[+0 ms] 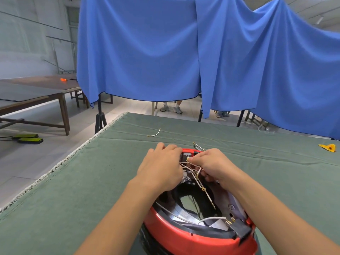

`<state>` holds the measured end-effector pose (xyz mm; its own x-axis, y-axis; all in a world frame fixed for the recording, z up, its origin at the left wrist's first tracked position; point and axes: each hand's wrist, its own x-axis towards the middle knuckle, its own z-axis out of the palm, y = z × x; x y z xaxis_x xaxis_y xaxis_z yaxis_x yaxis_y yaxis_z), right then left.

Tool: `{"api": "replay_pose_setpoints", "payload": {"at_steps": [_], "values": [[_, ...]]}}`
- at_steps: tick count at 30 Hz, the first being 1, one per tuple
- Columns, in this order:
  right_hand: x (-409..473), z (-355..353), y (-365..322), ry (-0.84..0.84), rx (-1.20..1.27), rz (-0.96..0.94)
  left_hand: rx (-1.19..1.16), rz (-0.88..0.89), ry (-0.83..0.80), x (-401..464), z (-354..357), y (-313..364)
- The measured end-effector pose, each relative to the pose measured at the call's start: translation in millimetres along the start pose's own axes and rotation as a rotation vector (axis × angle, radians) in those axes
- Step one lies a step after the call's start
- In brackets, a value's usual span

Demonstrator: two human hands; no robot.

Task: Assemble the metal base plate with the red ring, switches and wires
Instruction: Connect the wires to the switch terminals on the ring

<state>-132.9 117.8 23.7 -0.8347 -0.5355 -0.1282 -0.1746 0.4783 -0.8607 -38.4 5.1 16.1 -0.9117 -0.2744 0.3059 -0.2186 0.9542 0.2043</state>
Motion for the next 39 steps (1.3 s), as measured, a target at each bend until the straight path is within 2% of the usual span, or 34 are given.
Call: {"api": "replay_pose_setpoints", "payload": {"at_steps": [7,12,24,39], "values": [[1,2,0,0.023,-0.017,-0.003,-0.055,-0.036,-0.019,5,0,-1],[3,2,0,0.017,-0.008,0.009,-0.156,-0.081,-0.1,26,-1,-7],[4,3,-3,0.025,0.039,0.066,-0.213,-0.098,-0.146,24,1,-10],[-1,3,-8,0.019,0.094,0.115,-0.204,-0.099,-0.121,21,-1,-8]]}}
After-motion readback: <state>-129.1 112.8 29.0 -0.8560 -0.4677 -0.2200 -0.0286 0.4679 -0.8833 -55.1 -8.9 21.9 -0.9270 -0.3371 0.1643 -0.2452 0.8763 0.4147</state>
